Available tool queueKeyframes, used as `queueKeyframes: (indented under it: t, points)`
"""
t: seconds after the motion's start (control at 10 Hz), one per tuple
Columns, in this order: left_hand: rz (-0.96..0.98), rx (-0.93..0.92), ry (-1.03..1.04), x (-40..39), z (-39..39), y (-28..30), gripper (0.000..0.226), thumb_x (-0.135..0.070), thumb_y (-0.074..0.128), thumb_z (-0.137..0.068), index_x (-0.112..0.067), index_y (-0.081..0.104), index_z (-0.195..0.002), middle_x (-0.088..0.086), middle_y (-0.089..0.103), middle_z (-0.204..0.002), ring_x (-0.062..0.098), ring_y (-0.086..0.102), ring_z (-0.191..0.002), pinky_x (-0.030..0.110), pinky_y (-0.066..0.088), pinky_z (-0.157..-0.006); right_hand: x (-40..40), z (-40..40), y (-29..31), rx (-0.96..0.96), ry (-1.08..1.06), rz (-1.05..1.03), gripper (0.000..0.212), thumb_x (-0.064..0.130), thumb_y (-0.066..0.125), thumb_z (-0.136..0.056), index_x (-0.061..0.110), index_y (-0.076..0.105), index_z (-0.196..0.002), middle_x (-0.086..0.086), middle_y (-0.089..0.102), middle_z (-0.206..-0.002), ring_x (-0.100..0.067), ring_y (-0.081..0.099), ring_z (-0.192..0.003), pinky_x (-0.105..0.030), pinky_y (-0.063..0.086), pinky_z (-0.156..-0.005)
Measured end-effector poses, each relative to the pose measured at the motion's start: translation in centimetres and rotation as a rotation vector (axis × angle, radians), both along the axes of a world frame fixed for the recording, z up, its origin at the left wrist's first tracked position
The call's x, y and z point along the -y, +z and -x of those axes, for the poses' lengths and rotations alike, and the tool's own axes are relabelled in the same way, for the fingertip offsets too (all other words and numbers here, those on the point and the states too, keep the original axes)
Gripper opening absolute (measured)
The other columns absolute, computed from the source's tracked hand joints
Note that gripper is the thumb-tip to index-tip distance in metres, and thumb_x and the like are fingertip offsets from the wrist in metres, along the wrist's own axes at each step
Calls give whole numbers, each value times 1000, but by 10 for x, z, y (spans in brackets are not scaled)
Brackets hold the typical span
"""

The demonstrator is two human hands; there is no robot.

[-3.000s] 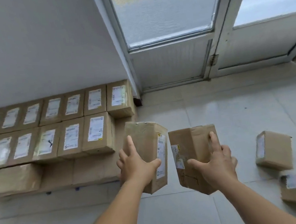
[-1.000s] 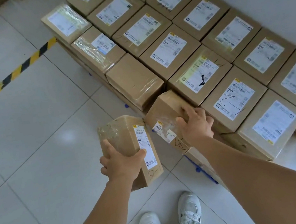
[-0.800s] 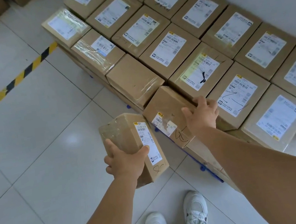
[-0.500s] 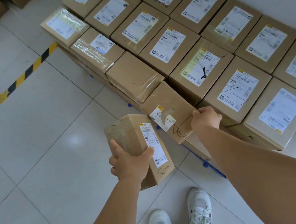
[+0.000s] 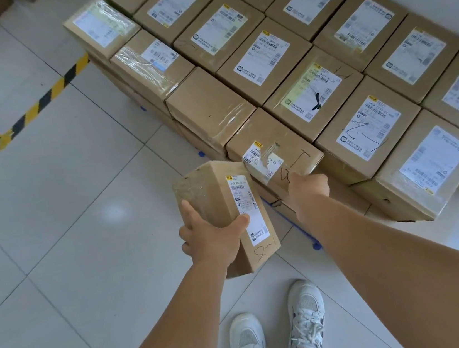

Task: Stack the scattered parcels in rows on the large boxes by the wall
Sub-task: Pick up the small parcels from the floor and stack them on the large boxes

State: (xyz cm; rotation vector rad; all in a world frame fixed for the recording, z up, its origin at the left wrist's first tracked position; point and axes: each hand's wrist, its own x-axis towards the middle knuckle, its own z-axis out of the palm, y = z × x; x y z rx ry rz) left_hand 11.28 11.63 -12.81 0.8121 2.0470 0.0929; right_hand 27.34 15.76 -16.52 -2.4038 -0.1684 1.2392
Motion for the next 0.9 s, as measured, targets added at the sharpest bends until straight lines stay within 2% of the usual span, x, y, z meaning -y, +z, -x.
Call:
queueKeyframes:
  t: [0.1, 0.2, 0.3, 0.4, 0.5, 0.6, 0.7, 0.8, 0.9]
  points:
    - [8, 31, 21, 10, -2, 15, 119, -47, 79, -67, -37, -6, -150, 9, 28, -143, 34, 35, -128, 52, 42, -100, 24, -1, 3, -41, 44, 1, 50, 39, 49, -95, -1, 54, -125, -19, 59, -122, -35, 56, -113, -39, 46, -90]
    - [6, 89, 39, 24, -8, 35, 117, -46, 78, -67, -40, -5, -149, 7, 28, -143, 32, 35, -130, 51, 43, -100, 57, 7, 31, -75, 249, 44, 55, 44, 42, -97, -5, 59, -117, -16, 59, -99, -36, 59, -102, -38, 46, -86]
    - [-10, 163, 22, 39, -18, 62, 113, -44, 77, -68, -43, -4, -148, 4, 27, -144, 29, 33, -131, 47, 43, -98, 77, 8, 51, -75, 320, -12, 55, 45, 40, -98, -4, 62, -111, -12, 54, -89, -30, 55, -85, -36, 46, -81]
    - [-38, 208, -24, 49, -31, 87, 112, -44, 75, -68, -45, -2, -148, 2, 27, -144, 29, 33, -131, 48, 43, -98, 97, 3, 80, -79, 282, -34, 43, 40, 37, -98, 8, 66, -97, -4, 58, -76, -25, 57, -76, -28, 44, -67]
    - [-72, 267, -98, 52, -48, 108, 111, -47, 75, -65, -47, 1, -148, 0, 29, -141, 27, 33, -130, 51, 43, -99, 112, -15, 107, -23, 185, -100, 34, 36, 38, -98, 18, 55, -75, 3, 54, -67, -15, 52, -63, -25, 35, -53]
    - [-116, 379, -166, 51, -72, 125, 115, -51, 75, -52, -50, 9, -145, -7, 42, -137, 19, 46, -122, 46, 45, -97, 131, -40, 120, -4, 63, -186, 24, 39, 42, -95, 22, 56, -84, 7, 58, -75, -17, 55, -74, -28, 42, -60]
    - [-135, 539, -241, 51, -105, 135, 106, -32, 82, -65, -40, 15, -147, -13, 54, -126, 4, 56, -102, 32, 44, -88, 153, -71, 133, -8, -68, -265, 19, 43, 46, -91, 28, 58, -91, 6, 66, -87, -18, 63, -87, -41, 52, -84]
    - [-106, 621, -334, 60, -148, 142, 90, -22, 79, -75, -25, 18, -142, -11, 51, -119, -6, 50, -88, 26, 38, -84, 175, -108, 142, 12, -161, -273, 21, 42, 45, -93, 26, 57, -94, 4, 64, -90, -18, 62, -87, -39, 51, -82]
    - [-72, 660, -409, 75, -192, 139, 79, -25, 75, -80, -20, 20, -137, -9, 48, -120, -7, 48, -85, 24, 37, -83, 193, -147, 143, 11, -287, -294, 14, 42, 47, -93, 31, 53, -99, 8, 62, -91, -18, 63, -88, -39, 53, -81]
